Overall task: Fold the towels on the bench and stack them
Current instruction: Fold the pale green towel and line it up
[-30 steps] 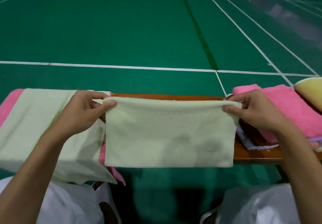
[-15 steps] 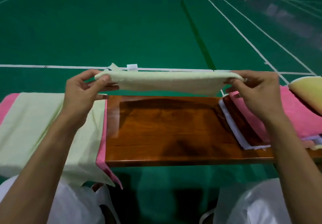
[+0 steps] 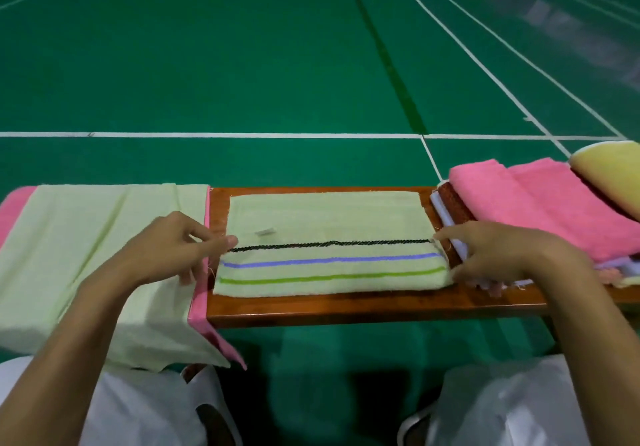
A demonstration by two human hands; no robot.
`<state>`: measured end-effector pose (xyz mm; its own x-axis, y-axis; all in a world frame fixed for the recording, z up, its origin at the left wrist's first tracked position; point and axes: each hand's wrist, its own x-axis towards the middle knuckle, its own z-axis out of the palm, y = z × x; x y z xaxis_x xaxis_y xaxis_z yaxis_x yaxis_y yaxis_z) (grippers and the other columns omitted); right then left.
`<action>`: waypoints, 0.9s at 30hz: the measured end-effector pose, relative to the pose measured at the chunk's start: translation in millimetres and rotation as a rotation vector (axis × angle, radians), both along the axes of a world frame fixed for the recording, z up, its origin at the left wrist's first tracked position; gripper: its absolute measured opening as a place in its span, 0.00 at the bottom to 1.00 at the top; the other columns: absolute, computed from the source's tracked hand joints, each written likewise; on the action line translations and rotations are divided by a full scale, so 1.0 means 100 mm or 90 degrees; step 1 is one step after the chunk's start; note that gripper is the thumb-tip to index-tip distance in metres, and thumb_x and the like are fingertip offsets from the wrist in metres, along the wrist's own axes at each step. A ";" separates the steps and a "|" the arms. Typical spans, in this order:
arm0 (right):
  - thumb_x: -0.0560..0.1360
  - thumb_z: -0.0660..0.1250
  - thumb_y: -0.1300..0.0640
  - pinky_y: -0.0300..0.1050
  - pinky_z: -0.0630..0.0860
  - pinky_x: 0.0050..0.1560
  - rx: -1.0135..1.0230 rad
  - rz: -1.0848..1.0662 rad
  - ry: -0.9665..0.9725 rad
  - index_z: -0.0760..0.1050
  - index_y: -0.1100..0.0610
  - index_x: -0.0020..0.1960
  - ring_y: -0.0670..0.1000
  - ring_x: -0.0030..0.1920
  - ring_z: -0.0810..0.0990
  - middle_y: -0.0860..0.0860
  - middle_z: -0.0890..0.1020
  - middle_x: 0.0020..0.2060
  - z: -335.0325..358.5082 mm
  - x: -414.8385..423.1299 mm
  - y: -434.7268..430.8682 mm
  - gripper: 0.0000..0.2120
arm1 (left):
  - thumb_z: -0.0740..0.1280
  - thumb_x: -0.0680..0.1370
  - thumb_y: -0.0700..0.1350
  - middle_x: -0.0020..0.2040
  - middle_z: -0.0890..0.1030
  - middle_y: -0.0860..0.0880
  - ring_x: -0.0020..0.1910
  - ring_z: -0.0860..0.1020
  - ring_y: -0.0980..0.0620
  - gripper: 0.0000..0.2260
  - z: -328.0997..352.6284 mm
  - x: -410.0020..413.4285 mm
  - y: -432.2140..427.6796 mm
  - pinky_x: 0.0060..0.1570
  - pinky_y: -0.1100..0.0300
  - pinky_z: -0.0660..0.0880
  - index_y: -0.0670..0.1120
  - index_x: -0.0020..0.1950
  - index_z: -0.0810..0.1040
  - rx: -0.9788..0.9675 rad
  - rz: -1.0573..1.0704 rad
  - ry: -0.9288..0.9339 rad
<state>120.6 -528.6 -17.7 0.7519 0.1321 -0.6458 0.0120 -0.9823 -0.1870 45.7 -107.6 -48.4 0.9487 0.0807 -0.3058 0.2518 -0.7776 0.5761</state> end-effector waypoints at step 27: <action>0.81 0.36 0.35 0.62 0.36 0.80 0.047 0.174 -0.395 0.35 0.42 0.83 0.52 0.81 0.32 0.46 0.35 0.82 -1.25 0.14 0.94 0.32 | 0.33 0.81 0.63 0.84 0.38 0.49 0.82 0.35 0.47 0.32 -1.04 0.44 -0.95 0.81 0.46 0.39 0.53 0.84 0.40 0.306 -0.124 -0.198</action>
<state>135.1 -434.6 -142.6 0.9135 0.3973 -0.0879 0.3848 -0.9137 -0.1310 89.5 -202.4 -152.2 0.9989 -0.0436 0.0162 -0.0457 -0.9838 0.1732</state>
